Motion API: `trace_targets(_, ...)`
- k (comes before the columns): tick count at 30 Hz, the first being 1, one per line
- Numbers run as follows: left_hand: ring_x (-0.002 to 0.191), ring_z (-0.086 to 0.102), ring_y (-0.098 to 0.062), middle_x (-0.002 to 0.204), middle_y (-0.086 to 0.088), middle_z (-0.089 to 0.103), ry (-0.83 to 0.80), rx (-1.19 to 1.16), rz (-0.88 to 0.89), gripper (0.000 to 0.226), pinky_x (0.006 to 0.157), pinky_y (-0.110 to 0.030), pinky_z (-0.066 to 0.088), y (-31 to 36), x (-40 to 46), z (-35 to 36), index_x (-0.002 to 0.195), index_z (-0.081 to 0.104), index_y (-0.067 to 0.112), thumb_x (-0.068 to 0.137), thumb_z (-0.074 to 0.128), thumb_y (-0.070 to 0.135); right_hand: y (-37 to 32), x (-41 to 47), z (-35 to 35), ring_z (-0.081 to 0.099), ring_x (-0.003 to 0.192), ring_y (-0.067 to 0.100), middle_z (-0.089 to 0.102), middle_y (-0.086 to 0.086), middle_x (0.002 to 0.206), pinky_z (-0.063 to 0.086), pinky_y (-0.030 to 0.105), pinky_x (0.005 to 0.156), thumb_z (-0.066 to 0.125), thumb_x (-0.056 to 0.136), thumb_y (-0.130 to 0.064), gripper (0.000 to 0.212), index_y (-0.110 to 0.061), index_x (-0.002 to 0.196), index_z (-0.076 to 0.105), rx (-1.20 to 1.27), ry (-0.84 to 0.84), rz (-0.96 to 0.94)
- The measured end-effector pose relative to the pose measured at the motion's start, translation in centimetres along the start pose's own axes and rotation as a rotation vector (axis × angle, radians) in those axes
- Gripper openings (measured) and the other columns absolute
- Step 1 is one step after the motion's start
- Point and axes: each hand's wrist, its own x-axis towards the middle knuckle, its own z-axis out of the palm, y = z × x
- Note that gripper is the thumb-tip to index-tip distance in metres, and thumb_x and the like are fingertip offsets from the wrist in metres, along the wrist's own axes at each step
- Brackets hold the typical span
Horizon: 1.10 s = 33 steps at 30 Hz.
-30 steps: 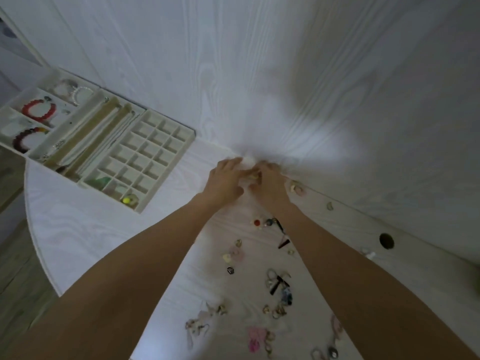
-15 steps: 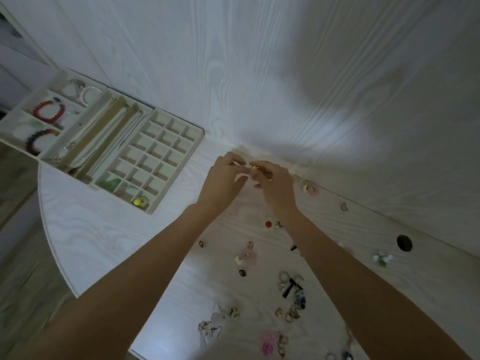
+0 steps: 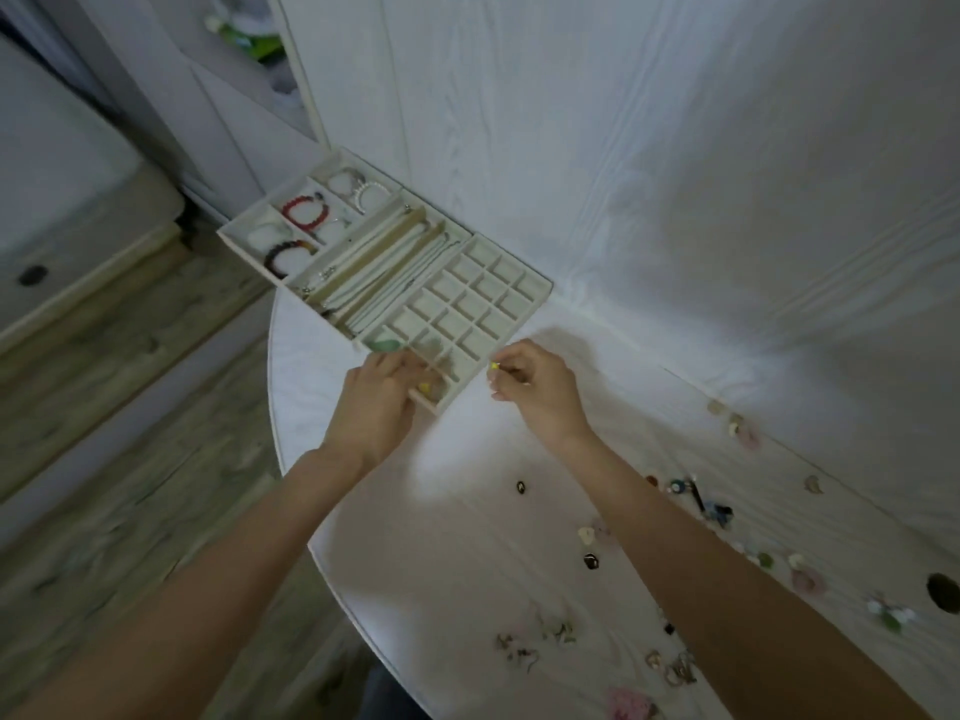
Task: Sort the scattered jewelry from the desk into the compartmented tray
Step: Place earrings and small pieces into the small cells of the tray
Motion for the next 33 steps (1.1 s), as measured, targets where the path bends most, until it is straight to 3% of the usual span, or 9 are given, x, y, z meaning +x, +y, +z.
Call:
trace_targets(4, 0.117, 0.044, -0.031, 0.130, -0.004, 0.053, -0.027, -0.019, -0.083, 0.040, 0.090, -0.038, 0.035, -1.4, -0.4, -0.8, 0.121, 0.063, 0.023, 0.086, 0.058, 0.005, -0.8, 0.8, 2.6, 0.062, 0.079, 0.016, 0.065, 0.006, 0.088, 0.055, 0.020, 0.068, 0.064, 0.087, -0.003, 0.008, -0.006, 0.094, 0.065, -0.131, -0.073, 0.009)
trace_targets(10, 0.118, 0.041, -0.023, 0.128, 0.000, 0.051, -0.070, -0.094, -0.209, 0.024, 0.093, -0.033, 0.035, -1.2, 1.1, -0.6, 0.110, 0.068, 0.023, 0.087, 0.063, 0.026, -0.8, 1.9, 5.0, 0.060, 0.084, 0.015, 0.065, 0.005, 0.090, 0.050, 0.026, 0.075, 0.064, 0.085, -0.001, 0.011, -0.005, 0.094, 0.068, -0.351, -0.079, 0.011)
trace_targets(12, 0.118, 0.042, -0.021, 0.126, 0.002, 0.051, -0.057, -0.074, -0.219, 0.020, 0.092, -0.033, 0.035, -1.2, 1.5, -0.4, 0.105, 0.070, 0.024, 0.086, 0.065, 0.028, -0.7, 2.0, 5.6, 0.059, 0.085, 0.013, 0.066, 0.007, 0.092, 0.048, 0.024, 0.077, 0.062, 0.086, 0.001, 0.011, -0.002, 0.094, 0.069, -0.452, -0.086, -0.009)
trace_targets(14, 0.120, 0.041, -0.021, 0.126, 0.003, 0.051, -0.056, -0.080, -0.238, 0.016, 0.093, -0.033, 0.034, -1.2, 1.8, -0.4, 0.100, 0.072, 0.024, 0.085, 0.067, 0.027, -0.5, 2.1, 6.2, 0.062, 0.085, 0.019, 0.068, 0.010, 0.094, 0.052, 0.031, 0.080, 0.061, 0.086, 0.002, 0.011, -0.002, 0.092, 0.069, -0.577, -0.094, -0.045)
trace_targets(16, 0.121, 0.040, -0.021, 0.125, 0.002, 0.050, -0.067, -0.077, -0.250, 0.014, 0.093, -0.034, 0.032, -1.0, 2.0, -0.6, 0.097, 0.073, 0.023, 0.085, 0.066, 0.027, -0.4, 2.2, 6.5, 0.063, 0.082, 0.024, 0.065, 0.012, 0.091, 0.053, 0.037, 0.075, 0.059, 0.086, 0.002, 0.010, -0.005, 0.085, 0.066, -0.723, -0.116, -0.088)
trace_targets(18, 0.120, 0.040, -0.022, 0.125, 0.001, 0.050, -0.086, -0.058, -0.252, 0.014, 0.094, -0.036, 0.032, -0.9, 2.2, -0.8, 0.097, 0.073, 0.024, 0.086, 0.065, 0.027, -0.5, 2.2, 6.9, 0.061, 0.081, 0.026, 0.062, 0.012, 0.090, 0.050, 0.035, 0.067, 0.055, 0.087, 0.001, 0.015, -0.008, 0.076, 0.058, -0.882, -0.144, -0.140)
trace_targets(21, 0.121, 0.038, -0.021, 0.125, 0.000, 0.049, -0.108, -0.057, -0.277, 0.015, 0.096, -0.036, 0.031, -0.8, 2.4, -0.7, 0.098, 0.072, 0.024, 0.086, 0.065, 0.028, -0.9, 2.2, 7.2, 0.062, 0.086, 0.028, 0.060, 0.013, 0.100, 0.047, 0.033, 0.067, 0.051, 0.090, -0.001, 0.013, -0.006, 0.088, 0.062, -1.021, -0.155, -0.185)
trace_targets(28, 0.123, 0.036, -0.020, 0.128, 0.002, 0.048, -0.126, -0.011, -0.383, 0.020, 0.099, -0.039, 0.028, -0.3, 2.9, -0.6, 0.102, 0.072, 0.028, 0.087, 0.060, 0.035, -1.4, 2.3, 7.8, 0.060, 0.090, 0.029, 0.056, 0.012, 0.106, 0.038, 0.031, 0.063, 0.050, 0.091, -0.004, 0.014, -0.003, 0.099, 0.061, -1.104, -0.195, -0.190)
trace_targets(33, 0.124, 0.034, -0.020, 0.130, 0.002, 0.047, -0.146, -0.056, -0.305, 0.020, 0.099, -0.035, 0.027, -0.8, 2.4, -0.8, 0.105, 0.072, 0.028, 0.090, 0.059, 0.028, -1.2, 2.9, 7.3, 0.063, 0.087, 0.025, 0.065, 0.009, 0.099, 0.052, 0.034, 0.070, 0.055, 0.088, -0.002, 0.019, -0.010, 0.098, 0.069, -0.970, -0.236, -0.108)
